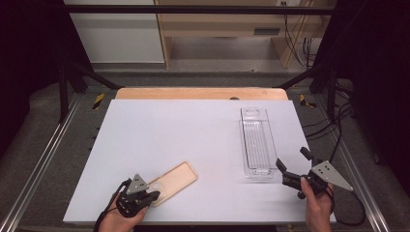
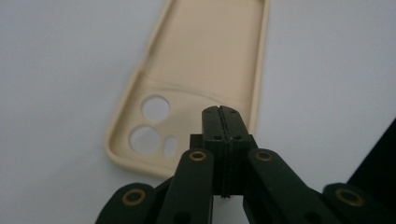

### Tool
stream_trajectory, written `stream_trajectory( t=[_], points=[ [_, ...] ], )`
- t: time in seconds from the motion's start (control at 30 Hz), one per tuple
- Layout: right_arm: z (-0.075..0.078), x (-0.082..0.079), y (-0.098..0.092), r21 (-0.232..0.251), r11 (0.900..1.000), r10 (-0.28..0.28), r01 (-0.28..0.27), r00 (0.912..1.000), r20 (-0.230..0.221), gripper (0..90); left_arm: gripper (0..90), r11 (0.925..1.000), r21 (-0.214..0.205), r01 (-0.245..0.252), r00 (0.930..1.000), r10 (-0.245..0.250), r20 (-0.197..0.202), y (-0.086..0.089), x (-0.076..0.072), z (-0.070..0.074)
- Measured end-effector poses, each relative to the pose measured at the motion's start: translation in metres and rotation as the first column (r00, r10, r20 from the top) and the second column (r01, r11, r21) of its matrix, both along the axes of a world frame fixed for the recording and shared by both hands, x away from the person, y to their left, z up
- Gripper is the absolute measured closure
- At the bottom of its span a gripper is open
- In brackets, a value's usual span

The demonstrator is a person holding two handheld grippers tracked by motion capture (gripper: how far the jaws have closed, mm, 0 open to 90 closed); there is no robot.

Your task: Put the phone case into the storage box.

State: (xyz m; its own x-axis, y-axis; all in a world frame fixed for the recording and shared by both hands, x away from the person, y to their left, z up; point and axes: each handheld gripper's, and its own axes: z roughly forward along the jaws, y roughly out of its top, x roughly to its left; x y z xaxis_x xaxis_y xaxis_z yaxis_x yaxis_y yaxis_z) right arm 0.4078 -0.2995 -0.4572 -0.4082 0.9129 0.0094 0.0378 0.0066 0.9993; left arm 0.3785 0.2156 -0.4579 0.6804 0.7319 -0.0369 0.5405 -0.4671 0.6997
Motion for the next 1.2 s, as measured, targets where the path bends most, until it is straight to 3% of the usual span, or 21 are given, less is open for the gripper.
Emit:
stream_trajectory(
  t=[0.1, 0.33, 0.5, 0.6, 0.67, 0.77, 0.83, 0.93, 1.2],
  points=[
    [0.002, -0.002, -0.001, 0.007, 0.9999, -0.011, 0.011, 0.9998, 0.015, 3.2, 90.0, 1.0, -0.005, -0.008, 0.9957, 0.008, 0.092, -0.005, 0.007, 0.011],
    [0.003, -0.002, 0.0, 0.004, 0.9997, -0.024, 0.024, 0.9996, 0.016, 3.2, 90.0, 0.9982, -0.053, -0.026, 0.9834, 0.035, 0.178, -0.021, 0.032, 0.024],
    [0.003, -0.002, 0.001, -0.002, 0.9997, -0.023, 0.023, 0.9996, 0.017, 3.2, 90.0, 0.9958, -0.06, -0.068, 0.962, 0.082, 0.261, -0.019, 0.045, 0.03],
    [0.004, -0.003, 0.001, -0.003, 0.9993, -0.036, 0.036, 0.9991, 0.023, 3.2, 90.0, 0.9888, -0.115, -0.095, 0.9577, 0.123, 0.26, -0.008, 0.053, 0.03],
    [0.003, -0.003, 0.001, -0.01, 0.9991, -0.042, 0.042, 0.9988, 0.027, 3.2, 90.0, 0.9907, -0.095, -0.097, 0.9587, 0.119, 0.258, -0.001, 0.057, 0.029],
    [0.003, -0.003, 0.001, -0.013, 0.9989, -0.046, 0.046, 0.9985, 0.028, 3.2, 89.2, 0.9856, -0.134, -0.102, 0.9609, 0.133, 0.243, 0.01, 0.059, 0.025],
    [0.003, -0.003, 0.0, -0.01, 0.9987, -0.049, 0.05, 0.9984, 0.027, 3.2, 85.8, 0.9851, -0.127, -0.116, 0.9576, 0.145, 0.249, 0.014, 0.058, 0.022],
    [0.003, -0.003, -0.001, -0.006, 0.9986, -0.052, 0.052, 0.9983, 0.027, 3.2, 77.4, 0.9808, -0.148, -0.127, 0.9523, 0.162, 0.259, 0.019, 0.056, 0.02],
    [0.003, -0.001, 0.003, -0.024, 0.999, -0.038, 0.039, 0.999, 0.021, 3.1, 39.5, 0.975, -0.178, -0.133, 0.9329, 0.184, 0.31, 0.025, 0.053, 0.02]
  ],
)
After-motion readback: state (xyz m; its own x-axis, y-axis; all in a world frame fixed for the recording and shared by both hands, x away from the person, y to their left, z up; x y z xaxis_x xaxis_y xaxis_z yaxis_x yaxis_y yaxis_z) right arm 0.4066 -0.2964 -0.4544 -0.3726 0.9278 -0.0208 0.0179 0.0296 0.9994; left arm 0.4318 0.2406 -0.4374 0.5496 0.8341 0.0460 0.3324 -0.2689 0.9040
